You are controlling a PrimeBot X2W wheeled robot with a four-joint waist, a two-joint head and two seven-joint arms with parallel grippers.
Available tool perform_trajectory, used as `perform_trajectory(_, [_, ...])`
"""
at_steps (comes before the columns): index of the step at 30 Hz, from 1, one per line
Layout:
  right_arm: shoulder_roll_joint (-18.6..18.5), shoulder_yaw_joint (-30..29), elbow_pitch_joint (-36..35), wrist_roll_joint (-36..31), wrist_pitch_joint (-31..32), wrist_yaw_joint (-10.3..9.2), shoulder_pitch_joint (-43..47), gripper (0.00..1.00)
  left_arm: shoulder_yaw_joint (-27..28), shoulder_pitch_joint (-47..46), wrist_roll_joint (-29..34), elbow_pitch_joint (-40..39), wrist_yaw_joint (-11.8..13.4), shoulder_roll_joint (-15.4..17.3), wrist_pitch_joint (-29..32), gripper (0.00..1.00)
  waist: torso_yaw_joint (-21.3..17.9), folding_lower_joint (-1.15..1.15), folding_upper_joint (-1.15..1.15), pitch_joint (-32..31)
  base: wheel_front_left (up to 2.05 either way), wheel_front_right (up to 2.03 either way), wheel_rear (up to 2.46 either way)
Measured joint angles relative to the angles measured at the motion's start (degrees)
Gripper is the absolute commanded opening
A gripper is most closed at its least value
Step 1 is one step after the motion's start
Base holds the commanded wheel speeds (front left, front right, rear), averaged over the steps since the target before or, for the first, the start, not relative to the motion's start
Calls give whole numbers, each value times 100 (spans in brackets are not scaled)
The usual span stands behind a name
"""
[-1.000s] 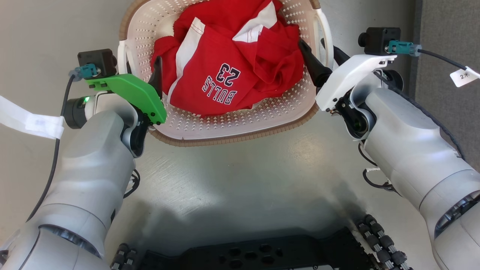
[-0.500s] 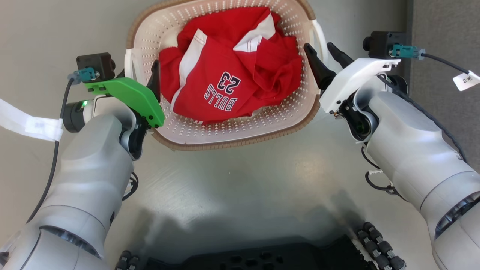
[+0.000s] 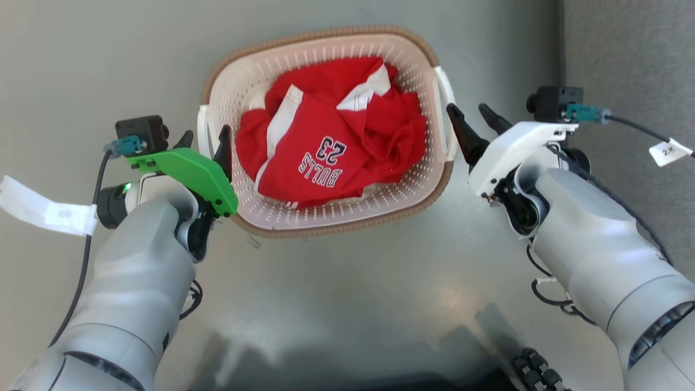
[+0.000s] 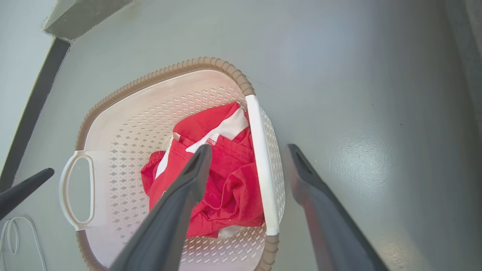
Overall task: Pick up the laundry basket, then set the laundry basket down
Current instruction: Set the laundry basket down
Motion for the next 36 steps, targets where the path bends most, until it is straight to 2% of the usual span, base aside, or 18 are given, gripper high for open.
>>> perform_trajectory(14, [-203,-223,-154,-199,0,0,370,100,385,558,201,-525,-19,214,0,100,-48,0,0,-1132,0,0,0])
perform_trajectory(31, [-430,-879,-977,-882,-1,1,1150,100,1169,1529,691,-1452,-54,549,0,100,5,-1,0,-2595,0,0,0])
perform_trajectory(36, [-468,-1149,-1205,-1060,-1,1,1522,100,1380,1866,922,-1757,-45,556,0,100,29,-1,0,-3007,0,0,0])
